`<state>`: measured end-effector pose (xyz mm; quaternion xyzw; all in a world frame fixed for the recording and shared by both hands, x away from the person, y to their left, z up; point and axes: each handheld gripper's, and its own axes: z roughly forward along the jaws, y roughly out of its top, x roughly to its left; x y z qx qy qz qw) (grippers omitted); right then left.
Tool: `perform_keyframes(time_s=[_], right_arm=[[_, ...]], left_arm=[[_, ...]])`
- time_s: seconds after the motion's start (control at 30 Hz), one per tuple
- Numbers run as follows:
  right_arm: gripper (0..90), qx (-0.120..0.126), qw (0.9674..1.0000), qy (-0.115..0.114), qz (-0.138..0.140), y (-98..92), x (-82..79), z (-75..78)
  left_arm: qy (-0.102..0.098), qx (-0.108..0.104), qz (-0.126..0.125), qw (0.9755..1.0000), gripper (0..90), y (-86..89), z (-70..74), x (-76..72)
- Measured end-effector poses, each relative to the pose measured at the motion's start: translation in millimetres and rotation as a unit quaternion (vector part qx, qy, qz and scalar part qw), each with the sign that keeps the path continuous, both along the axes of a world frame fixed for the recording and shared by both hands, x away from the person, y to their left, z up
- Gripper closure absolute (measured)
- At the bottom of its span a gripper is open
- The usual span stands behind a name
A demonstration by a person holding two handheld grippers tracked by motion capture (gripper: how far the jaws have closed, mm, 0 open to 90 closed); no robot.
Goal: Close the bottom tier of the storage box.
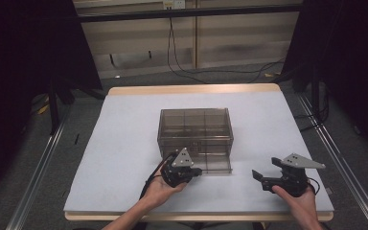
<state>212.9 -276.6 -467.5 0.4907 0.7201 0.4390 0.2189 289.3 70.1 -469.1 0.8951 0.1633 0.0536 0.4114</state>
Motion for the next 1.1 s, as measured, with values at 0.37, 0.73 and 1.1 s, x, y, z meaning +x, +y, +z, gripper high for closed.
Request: perform_keyframes(time_s=[0.37, 0.73, 1.1], right_arm=[[10.1, 0.000, 1.0000, 0.001, 0.000, 0.3, -0.9, 0.2], [10.1, 0.000, 1.0000, 0.000, 0.001, 0.2, -0.1, 0.0], [10.1, 0.005, 1.0000, 0.000, -0.001, -0.7, -1.1, 0.5]], left_arm=[[0.002, -0.011, 0.002, 0.9999, 90.0, -0.9, -1.2, -0.1], [0.007, -0.007, 0.003, 0.9999, 90.0, -0.2, -0.7, 0.6], [0.002, -0.014, 0.010, 0.9998, 90.0, -2.2, -1.6, 3.1]])
